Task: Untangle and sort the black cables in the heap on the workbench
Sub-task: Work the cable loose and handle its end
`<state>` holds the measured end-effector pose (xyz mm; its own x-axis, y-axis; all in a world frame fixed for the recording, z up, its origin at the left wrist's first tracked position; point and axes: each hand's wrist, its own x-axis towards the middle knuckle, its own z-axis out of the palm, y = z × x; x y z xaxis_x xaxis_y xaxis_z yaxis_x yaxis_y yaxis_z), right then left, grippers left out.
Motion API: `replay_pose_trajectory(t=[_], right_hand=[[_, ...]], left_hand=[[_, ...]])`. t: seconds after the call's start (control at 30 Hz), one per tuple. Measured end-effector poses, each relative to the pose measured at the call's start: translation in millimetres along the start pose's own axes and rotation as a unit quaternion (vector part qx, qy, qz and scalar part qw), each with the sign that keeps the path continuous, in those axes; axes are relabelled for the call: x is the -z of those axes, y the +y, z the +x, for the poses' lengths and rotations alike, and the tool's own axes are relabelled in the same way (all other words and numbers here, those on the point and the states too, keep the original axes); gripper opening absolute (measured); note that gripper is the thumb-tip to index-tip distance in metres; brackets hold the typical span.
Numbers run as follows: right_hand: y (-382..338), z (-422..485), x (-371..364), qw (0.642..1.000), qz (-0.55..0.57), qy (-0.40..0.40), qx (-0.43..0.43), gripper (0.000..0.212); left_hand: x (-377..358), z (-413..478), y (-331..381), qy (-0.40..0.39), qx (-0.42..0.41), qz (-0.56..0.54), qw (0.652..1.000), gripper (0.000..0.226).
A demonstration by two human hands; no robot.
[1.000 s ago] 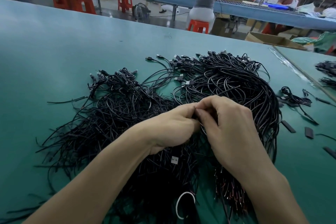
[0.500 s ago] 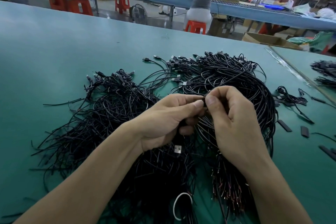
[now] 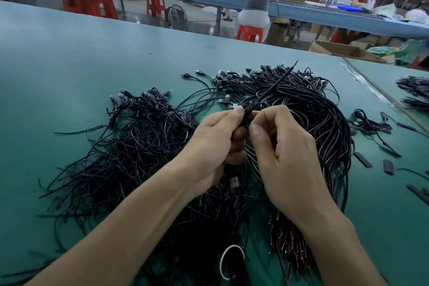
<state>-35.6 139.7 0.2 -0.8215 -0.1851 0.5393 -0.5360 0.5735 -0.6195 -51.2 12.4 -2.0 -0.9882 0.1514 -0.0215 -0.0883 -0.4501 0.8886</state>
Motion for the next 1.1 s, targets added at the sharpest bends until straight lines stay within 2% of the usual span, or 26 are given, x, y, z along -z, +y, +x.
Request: replay_pose_trajectory(t=[0.07,0.2,0.27,0.37,0.53,0.73,0.8,0.87,0.9,0.97,1.03,1.1], right_hand=[[1.3,-0.6,0.4,1.0,-0.022,-0.003,0.009,0.009],[3.8,-0.5,2.1,0.998,-0.049,0.002,0.046,0.024],[6.9,0.8,4.8,0.996,-0.062,0.019,0.065,0.022],[11.3,1.7,10.3,0.994,-0.067,0.036,0.082,0.015],[11.4,1.4,10.5,0.994,-0.086,0.034,0.064,0.006],[5.9,-3.2,-4.8,0.994,-0.077,0.074,0.011,0.008],[1.8,-4.8,-10.0,0.995,-0.044,0.089,-0.006,0.009],[-2.8,-5.9,-15.1,0.993,0.059,0.088,-0.052,0.014],[-5.9,-5.6,-16.6,0.986,0.126,0.076,-0.083,0.014],[-11.1,-4.1,-17.0,0.967,0.214,0.044,-0.131,0.015],[-14.2,-3.3,-15.7,0.955,0.253,0.012,-0.155,0.016],[-17.5,-3.7,-15.2,0.93,0.316,-0.032,-0.184,0.018]], left_hand=[[0.3,0.7,-0.5,0.009,-0.021,-0.001,1.0,0.05],[0.5,0.3,-0.4,0.012,-0.02,0.005,1.0,0.053],[-0.9,-0.2,-1.7,0.014,-0.006,0.011,1.0,0.048],[-1.1,-1.3,-2.1,0.017,0.018,0.031,0.999,0.052],[-4.3,-5.2,-1.9,0.012,0.021,0.111,0.994,0.037],[-6.3,-3.3,-11.5,0.042,0.0,0.149,0.988,0.034],[-7.2,-2.7,-14.7,0.062,-0.009,0.121,0.991,0.031],[-10.2,-5.6,-14.5,0.084,-0.045,0.096,0.991,0.027],[-12.5,-6.2,-13.3,0.1,-0.057,0.078,0.99,0.031],[-12.8,-9.4,-10.4,0.131,-0.065,0.039,0.989,0.056],[-9.1,-9.2,-8.6,0.134,-0.093,0.026,0.986,0.041],[-7.3,-8.5,-4.3,0.108,-0.103,-0.017,0.989,0.037]])
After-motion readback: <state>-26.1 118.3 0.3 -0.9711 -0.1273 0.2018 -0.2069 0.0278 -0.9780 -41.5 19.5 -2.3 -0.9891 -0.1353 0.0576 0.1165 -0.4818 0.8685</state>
